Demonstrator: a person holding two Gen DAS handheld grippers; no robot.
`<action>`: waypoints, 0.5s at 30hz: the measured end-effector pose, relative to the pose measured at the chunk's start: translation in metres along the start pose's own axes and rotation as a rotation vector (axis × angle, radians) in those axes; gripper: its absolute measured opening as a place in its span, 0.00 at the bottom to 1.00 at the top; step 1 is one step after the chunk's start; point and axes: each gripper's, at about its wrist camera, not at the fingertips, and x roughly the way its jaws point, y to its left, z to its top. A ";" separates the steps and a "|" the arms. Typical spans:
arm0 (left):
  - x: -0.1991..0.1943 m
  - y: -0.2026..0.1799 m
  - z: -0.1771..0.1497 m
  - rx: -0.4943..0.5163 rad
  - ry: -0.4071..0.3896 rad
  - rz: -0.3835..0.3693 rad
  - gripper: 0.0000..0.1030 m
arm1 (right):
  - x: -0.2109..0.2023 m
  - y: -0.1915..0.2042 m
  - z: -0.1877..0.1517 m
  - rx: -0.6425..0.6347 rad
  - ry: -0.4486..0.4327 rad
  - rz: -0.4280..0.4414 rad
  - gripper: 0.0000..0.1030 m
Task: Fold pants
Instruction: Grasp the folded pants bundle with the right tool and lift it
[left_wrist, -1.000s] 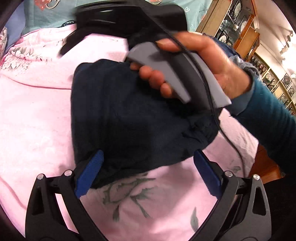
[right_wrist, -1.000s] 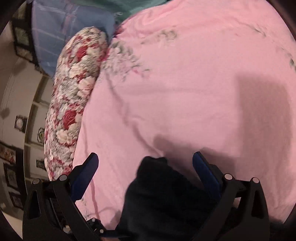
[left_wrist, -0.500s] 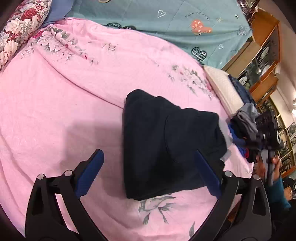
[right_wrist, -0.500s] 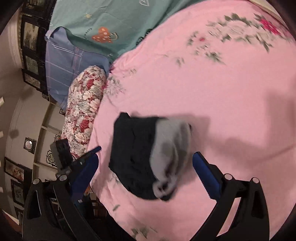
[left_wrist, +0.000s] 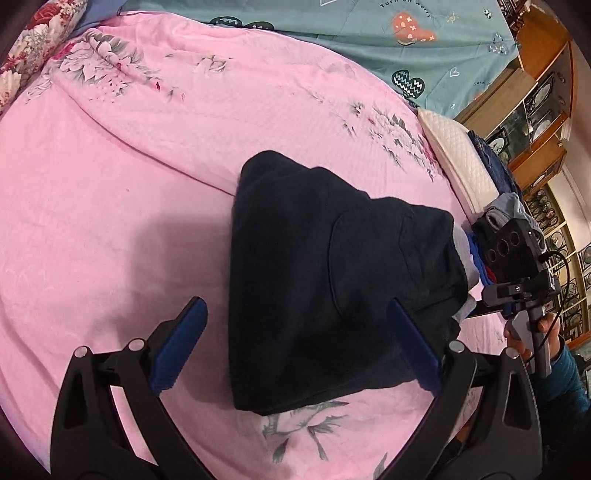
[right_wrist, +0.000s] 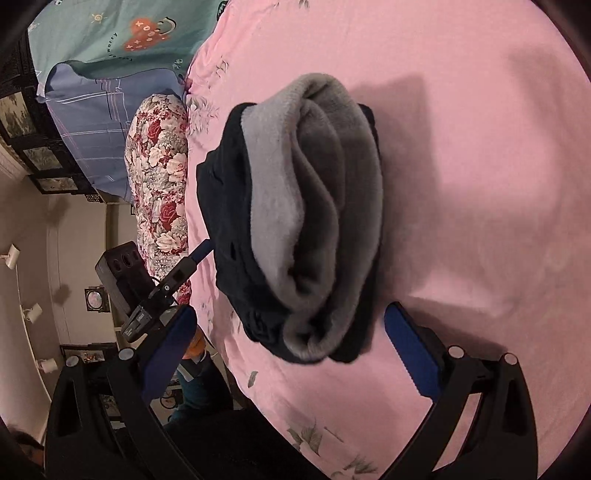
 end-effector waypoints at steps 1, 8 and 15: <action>0.001 0.002 0.002 -0.003 0.000 -0.007 0.96 | 0.003 0.003 0.003 0.005 0.000 0.001 0.99; 0.009 0.010 0.006 -0.010 0.029 -0.027 0.96 | 0.017 0.013 0.009 -0.017 -0.032 0.004 0.99; 0.014 0.023 0.006 -0.035 0.062 -0.094 0.96 | 0.013 0.012 -0.001 -0.059 -0.041 -0.009 0.98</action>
